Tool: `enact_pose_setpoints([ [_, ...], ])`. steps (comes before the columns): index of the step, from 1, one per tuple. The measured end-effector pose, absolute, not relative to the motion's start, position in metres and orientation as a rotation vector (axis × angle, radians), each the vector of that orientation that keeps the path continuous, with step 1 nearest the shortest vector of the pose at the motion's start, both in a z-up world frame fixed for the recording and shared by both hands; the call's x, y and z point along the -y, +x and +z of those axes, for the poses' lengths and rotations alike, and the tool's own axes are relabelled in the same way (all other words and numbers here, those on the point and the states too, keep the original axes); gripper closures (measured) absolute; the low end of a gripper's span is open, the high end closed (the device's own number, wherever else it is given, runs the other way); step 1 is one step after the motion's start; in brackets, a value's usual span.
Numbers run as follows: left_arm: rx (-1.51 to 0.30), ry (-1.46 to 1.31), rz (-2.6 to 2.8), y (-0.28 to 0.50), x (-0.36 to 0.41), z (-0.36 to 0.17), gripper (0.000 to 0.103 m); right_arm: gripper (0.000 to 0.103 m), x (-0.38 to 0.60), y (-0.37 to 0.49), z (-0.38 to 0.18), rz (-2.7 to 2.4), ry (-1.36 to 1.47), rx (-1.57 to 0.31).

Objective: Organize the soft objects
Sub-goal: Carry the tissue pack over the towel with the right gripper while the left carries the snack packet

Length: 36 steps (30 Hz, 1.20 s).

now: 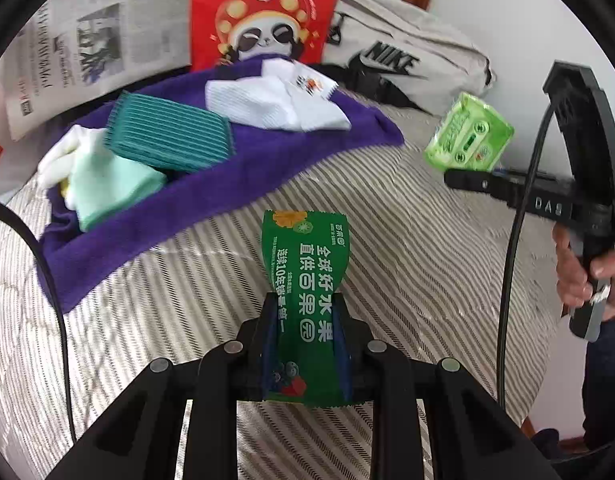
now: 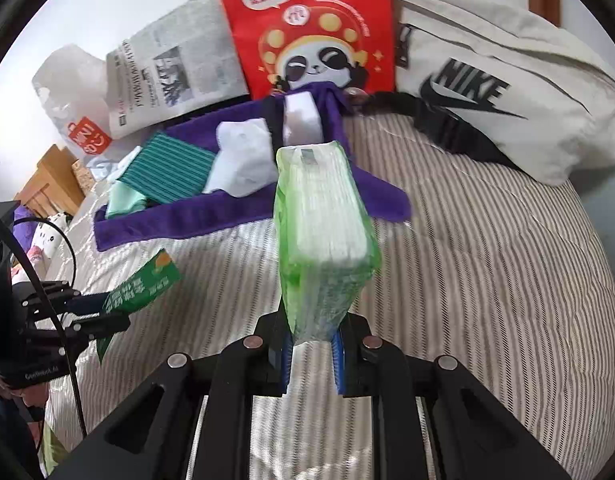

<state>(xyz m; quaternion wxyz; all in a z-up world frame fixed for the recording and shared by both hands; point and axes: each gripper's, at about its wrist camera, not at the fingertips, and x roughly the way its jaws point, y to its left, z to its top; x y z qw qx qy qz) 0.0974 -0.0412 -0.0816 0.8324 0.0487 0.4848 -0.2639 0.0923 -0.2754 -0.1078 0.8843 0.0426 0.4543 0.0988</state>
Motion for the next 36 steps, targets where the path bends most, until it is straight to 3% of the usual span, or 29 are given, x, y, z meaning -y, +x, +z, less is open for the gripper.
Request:
enact_pose_setpoints([
  [20,-0.929,0.015,-0.449,0.136,-0.014,-0.031,0.079,0.087,0.225,0.129,-0.078,0.301,0.028,-0.918],
  [36,-0.938,-0.037,-0.414,0.196,-0.014,-0.033,0.079,0.087,0.196,0.202,-0.08,0.367,0.007,-0.952],
])
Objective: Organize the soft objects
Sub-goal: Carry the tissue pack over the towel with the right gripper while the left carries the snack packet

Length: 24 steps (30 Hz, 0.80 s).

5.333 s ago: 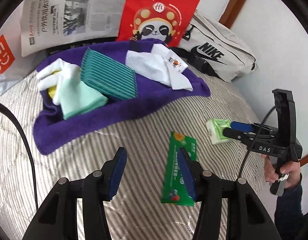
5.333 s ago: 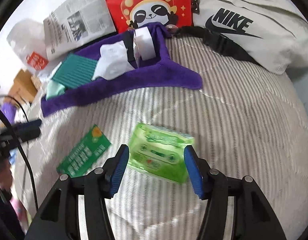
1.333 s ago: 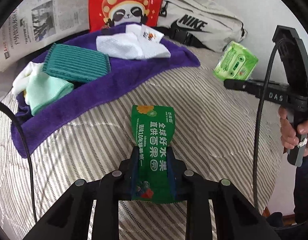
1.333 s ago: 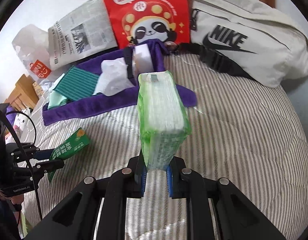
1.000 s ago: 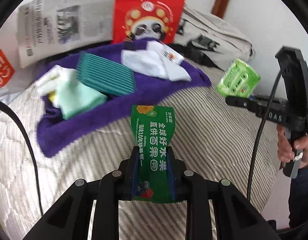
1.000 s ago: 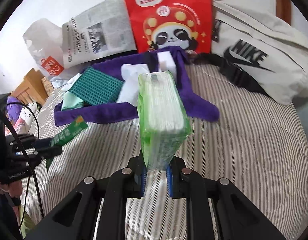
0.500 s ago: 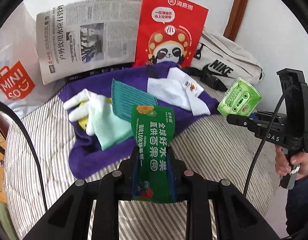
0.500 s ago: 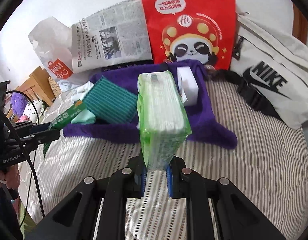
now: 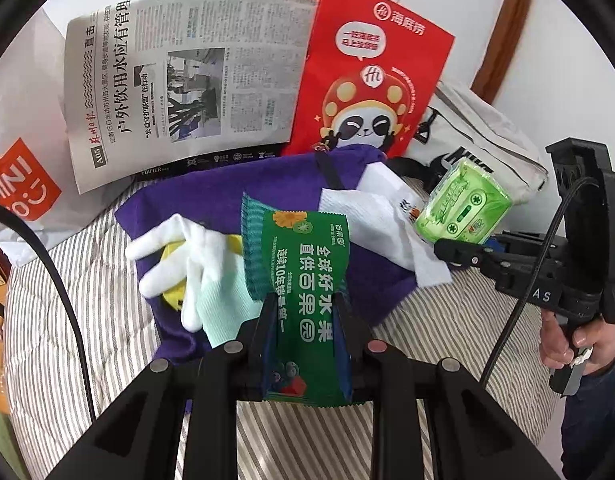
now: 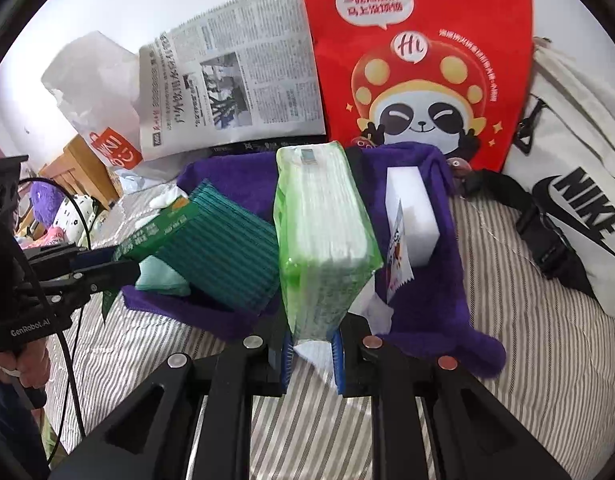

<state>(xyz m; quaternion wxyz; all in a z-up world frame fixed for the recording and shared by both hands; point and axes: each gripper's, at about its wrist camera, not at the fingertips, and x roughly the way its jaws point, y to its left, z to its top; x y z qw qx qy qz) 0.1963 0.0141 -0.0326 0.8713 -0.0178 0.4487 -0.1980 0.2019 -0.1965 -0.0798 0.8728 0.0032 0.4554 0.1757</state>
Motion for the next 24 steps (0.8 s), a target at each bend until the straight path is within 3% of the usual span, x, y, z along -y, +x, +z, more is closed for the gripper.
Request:
enact_pose_setpoints([
  [24,-0.971,-0.047,-0.415,0.248,-0.009,-0.045,0.079,0.087,0.16,0.257,-0.147,0.452,-0.096,-1.137],
])
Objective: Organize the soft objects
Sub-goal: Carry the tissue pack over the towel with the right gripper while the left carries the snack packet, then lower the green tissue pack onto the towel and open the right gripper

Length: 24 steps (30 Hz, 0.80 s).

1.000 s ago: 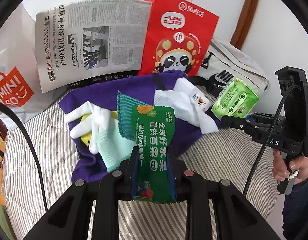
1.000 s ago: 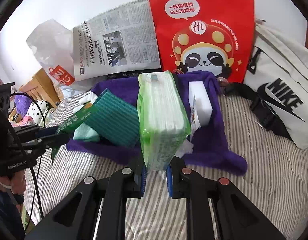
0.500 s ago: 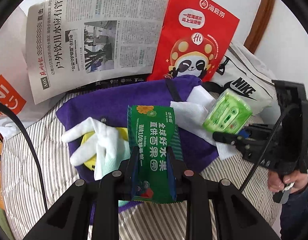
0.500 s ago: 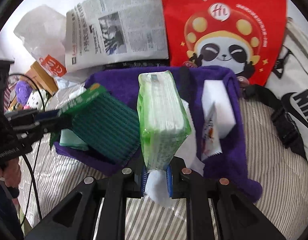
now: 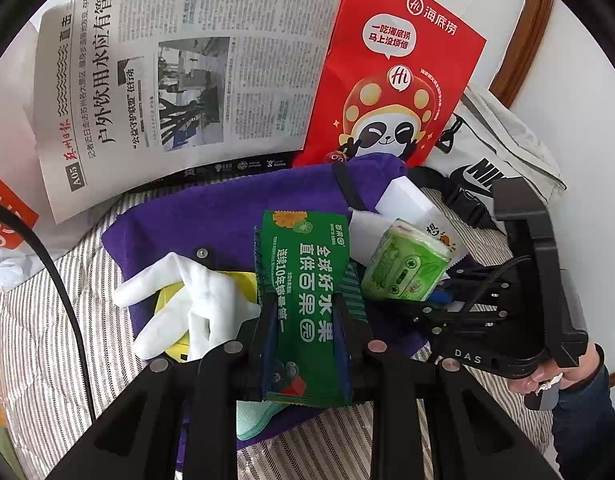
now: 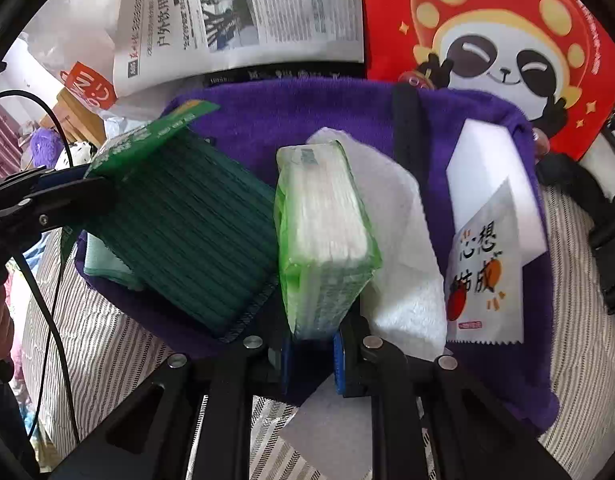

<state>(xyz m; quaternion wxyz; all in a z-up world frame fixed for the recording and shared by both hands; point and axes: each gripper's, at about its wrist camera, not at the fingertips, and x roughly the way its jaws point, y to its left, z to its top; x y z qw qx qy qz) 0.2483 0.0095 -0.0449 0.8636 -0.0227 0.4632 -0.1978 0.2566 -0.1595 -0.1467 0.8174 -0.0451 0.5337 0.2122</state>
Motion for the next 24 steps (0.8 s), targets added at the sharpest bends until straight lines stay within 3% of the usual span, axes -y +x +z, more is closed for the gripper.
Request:
enact_pose_setpoints([
  [6,-0.968,-0.042,-0.42,0.25,-0.006,-0.046,0.079,0.085,0.159,0.258,-0.148,0.474,-0.116,-1.141],
  [12,-0.971,-0.039,-0.431,0.252,-0.002,-0.046,0.079,0.062,0.151,0.257,-0.144,0.478,-0.137,-1.146],
  [24,-0.987,-0.035,-0.456,0.251,0.009,-0.054,0.079,0.062,0.165,0.247,-0.122,0.441,-0.169,-1.127],
])
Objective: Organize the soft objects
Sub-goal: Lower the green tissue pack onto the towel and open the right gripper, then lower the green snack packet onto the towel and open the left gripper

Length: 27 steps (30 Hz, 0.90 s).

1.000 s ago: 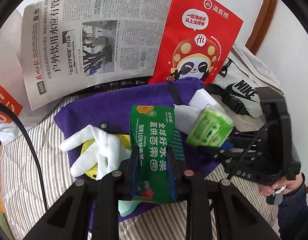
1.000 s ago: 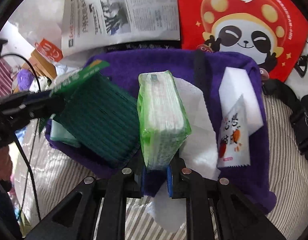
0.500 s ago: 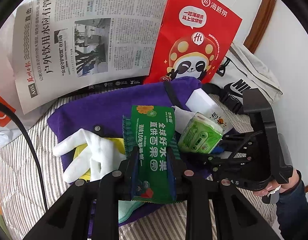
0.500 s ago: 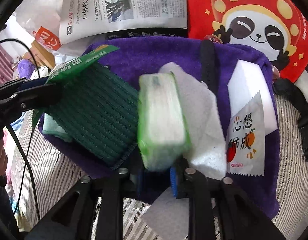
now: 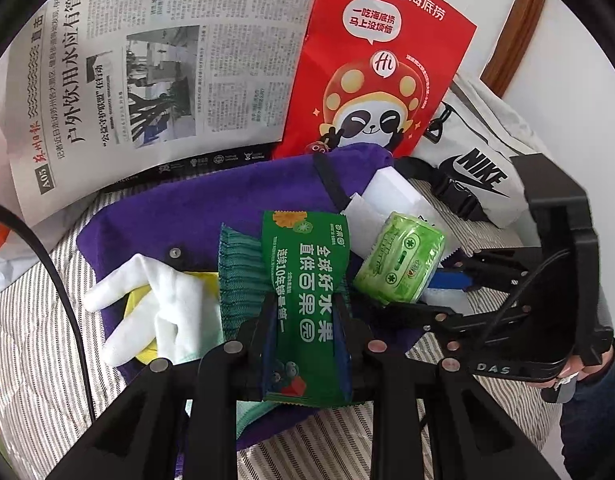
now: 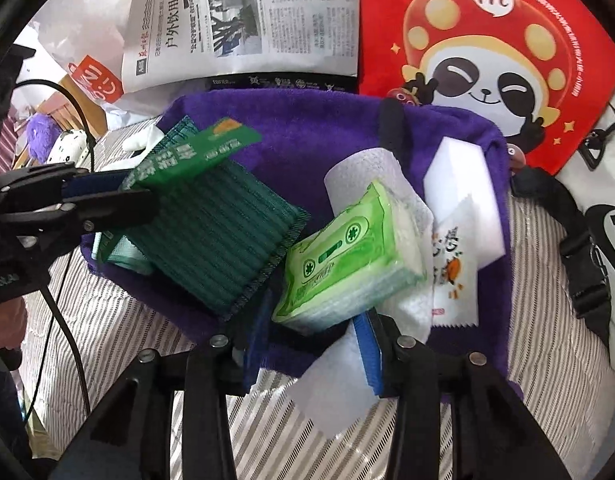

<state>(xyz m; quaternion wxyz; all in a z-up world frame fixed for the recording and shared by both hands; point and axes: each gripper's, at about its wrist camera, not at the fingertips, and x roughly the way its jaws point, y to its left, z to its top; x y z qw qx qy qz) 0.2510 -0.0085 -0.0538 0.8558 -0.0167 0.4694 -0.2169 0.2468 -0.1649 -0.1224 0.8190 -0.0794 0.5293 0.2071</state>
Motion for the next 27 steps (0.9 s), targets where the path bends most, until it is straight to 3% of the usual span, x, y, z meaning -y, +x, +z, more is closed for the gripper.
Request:
enact_pose_setpoints([
  [27,-1.049,0.123,-0.47,0.255,0.066,-0.08,0.078,0.062,0.225,0.205,-0.085,0.334,-0.015,-1.049],
])
